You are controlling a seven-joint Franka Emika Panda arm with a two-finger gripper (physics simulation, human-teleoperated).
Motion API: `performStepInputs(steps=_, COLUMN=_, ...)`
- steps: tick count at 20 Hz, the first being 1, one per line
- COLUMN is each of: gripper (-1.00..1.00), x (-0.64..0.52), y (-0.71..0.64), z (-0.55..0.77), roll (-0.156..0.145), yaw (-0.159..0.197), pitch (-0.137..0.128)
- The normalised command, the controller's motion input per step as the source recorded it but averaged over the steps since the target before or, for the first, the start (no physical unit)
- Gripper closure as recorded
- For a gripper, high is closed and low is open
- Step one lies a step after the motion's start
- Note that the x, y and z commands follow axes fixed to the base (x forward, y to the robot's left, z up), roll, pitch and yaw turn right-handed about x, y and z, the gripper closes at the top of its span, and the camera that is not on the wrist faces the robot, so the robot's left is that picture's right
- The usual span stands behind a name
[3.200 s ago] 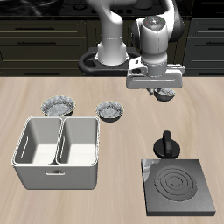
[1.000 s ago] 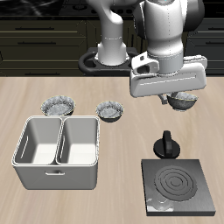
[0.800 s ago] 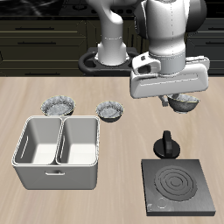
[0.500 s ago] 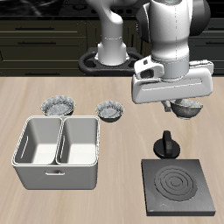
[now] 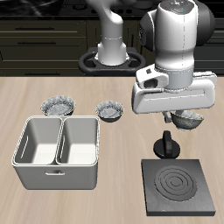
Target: Place the smallest bowl on the flat stove
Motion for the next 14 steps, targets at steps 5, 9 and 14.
performStepInputs(steps=5, gripper=1.00, x=0.13, y=-0.05, z=-0.16, roll=-0.056, yaw=0.037, pitch=-0.007)
performStepInputs(steps=9, gripper=1.00, x=0.07, y=0.03, z=-0.18, roll=0.007, yaw=0.034, pitch=0.012)
performStepInputs(steps=14, gripper=1.00, x=0.08, y=0.10, z=-0.30, roll=0.016, yaw=0.017, pitch=0.022)
